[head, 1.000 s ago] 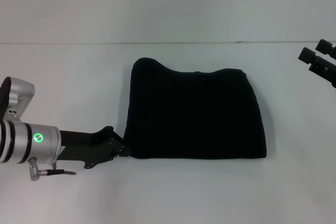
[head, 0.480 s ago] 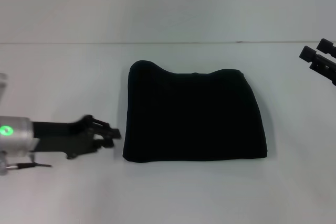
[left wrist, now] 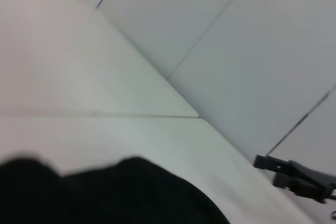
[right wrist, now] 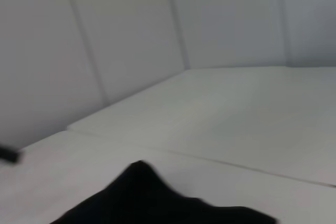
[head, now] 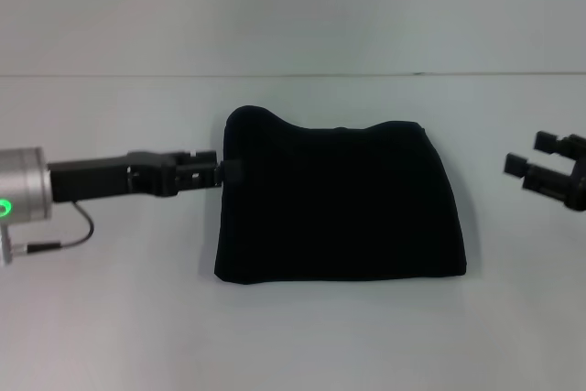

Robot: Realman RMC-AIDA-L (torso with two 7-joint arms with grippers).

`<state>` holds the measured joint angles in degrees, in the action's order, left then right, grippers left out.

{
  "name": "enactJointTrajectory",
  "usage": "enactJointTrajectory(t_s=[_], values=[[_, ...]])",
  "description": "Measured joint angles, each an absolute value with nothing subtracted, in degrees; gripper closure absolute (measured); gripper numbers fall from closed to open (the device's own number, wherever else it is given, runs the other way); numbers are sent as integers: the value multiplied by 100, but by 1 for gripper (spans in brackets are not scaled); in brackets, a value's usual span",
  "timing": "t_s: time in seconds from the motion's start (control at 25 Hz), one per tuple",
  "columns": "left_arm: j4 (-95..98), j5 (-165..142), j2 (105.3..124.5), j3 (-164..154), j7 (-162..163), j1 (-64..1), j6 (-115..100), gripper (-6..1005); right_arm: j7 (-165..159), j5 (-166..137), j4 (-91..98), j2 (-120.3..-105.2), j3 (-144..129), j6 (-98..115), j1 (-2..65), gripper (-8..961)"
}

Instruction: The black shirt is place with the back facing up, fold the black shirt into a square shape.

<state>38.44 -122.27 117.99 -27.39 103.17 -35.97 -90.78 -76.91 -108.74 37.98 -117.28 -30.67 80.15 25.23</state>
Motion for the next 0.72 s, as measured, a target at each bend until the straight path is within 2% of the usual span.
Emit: enactJointTrajectory(t_s=[0.24,0.4,0.72], values=[[3846,-12220,11793,-3097,9465,-3885,-8732,256,-7469,-10984,3857,-11841,-3330,8765,2594,220],[3874,-12252,11792,-3556,9219,-3882,-8721,87,-7567,-11203,3863,-11865,-3459,8927,2624,220],[3897,-12375,11863,-3987,9008,-3696,-8795,76,-7553,-11362,3733,-11881,-3486,8917,2533,220]])
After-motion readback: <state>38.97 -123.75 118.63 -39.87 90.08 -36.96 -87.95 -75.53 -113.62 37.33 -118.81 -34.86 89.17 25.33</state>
